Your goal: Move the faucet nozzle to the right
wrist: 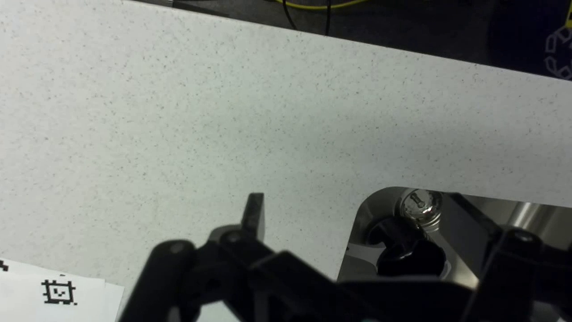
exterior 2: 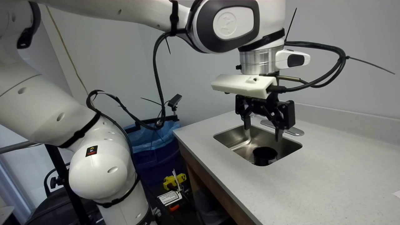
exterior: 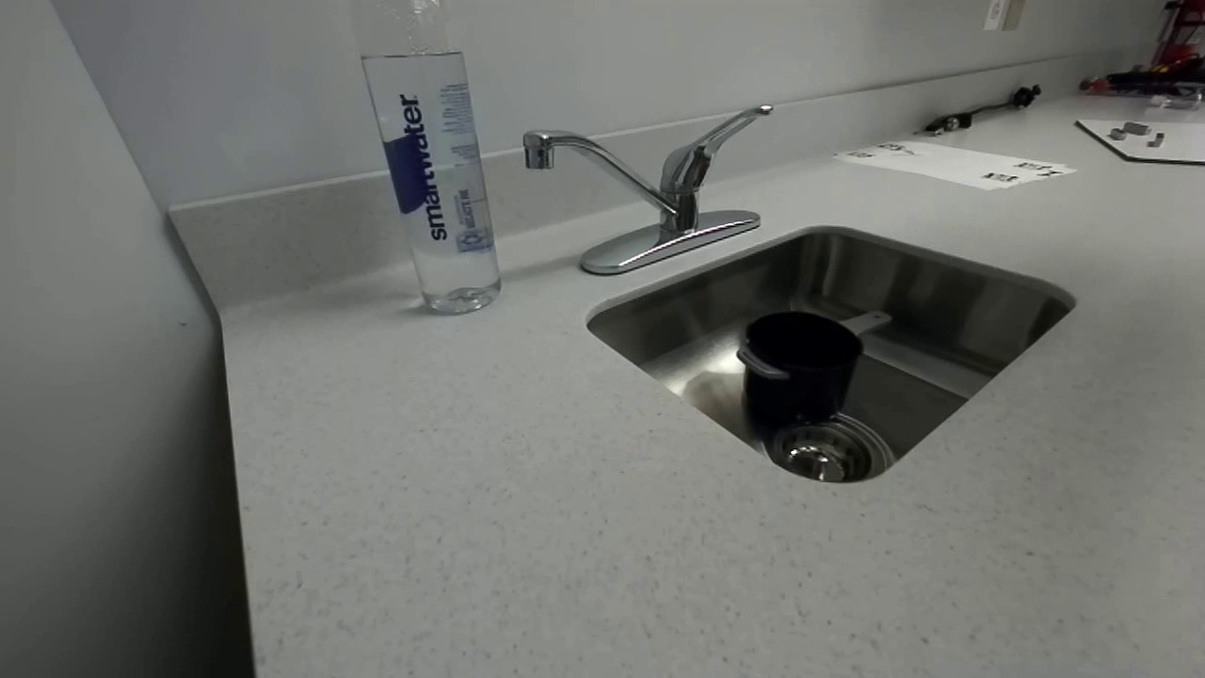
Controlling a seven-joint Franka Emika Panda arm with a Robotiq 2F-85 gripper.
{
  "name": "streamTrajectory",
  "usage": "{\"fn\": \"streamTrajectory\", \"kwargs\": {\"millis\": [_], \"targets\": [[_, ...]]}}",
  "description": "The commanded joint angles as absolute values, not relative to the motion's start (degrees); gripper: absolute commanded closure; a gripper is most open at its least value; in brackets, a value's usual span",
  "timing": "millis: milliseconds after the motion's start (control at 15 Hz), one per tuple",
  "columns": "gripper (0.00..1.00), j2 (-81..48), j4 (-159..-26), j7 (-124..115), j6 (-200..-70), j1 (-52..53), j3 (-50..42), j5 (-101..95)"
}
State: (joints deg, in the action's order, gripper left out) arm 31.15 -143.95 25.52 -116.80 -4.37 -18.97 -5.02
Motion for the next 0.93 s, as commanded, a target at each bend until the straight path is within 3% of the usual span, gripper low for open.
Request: {"fn": "streamTrajectory", "kwargs": {"millis": [0,867], "targets": [[0.00,31.0,-143.9,26.0,-116.7,-5.4,-17.8,-4.4],[0.00,30.0,-143.2,26.0,-118.2,-4.2,-16.8,-3.9]]}}
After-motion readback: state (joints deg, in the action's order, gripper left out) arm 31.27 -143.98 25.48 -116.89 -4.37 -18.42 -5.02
